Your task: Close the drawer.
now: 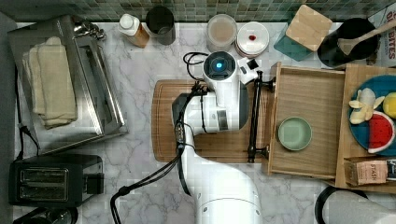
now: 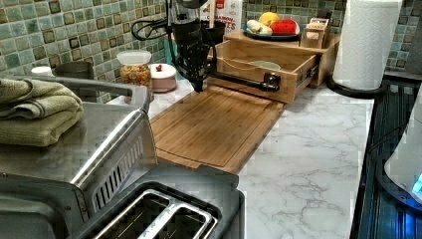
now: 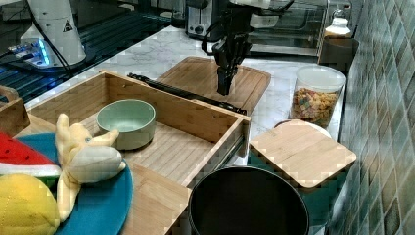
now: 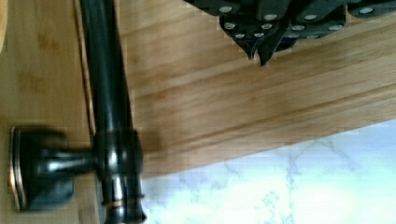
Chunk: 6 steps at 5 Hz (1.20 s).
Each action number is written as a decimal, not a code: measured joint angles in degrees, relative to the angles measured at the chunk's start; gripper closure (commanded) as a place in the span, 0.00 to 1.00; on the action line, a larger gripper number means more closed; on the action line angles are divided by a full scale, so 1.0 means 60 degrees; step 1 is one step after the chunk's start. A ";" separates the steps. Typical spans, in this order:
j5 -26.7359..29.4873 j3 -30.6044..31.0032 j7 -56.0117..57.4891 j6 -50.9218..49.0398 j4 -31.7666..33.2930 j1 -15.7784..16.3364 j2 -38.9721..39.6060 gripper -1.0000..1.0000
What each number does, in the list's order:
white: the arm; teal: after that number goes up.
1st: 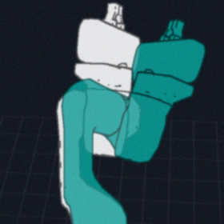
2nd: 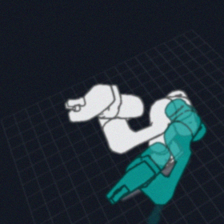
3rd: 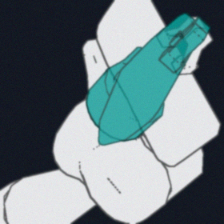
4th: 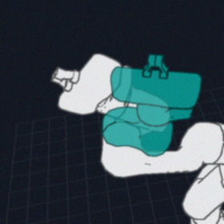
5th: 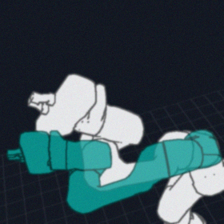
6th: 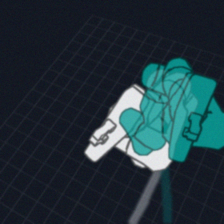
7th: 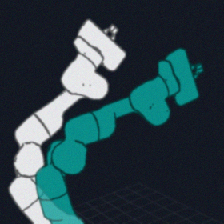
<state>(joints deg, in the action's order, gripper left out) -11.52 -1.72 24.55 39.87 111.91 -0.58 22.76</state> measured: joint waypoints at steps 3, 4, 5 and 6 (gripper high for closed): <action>-0.0056 -0.0011 0.1028 -0.0070 0.0690 -0.0065 -0.0611 1.00; -0.0056 -0.0032 0.1051 0.0368 0.0895 -0.0186 -0.0615 1.00; 0.0112 -0.0034 0.1051 0.0835 0.1250 -0.0385 -0.0697 1.00; 0.0113 -0.0033 0.1051 0.0504 0.1473 -0.0602 -0.0863 1.00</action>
<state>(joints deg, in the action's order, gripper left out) -10.84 -1.91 30.86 42.89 120.75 -4.20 17.58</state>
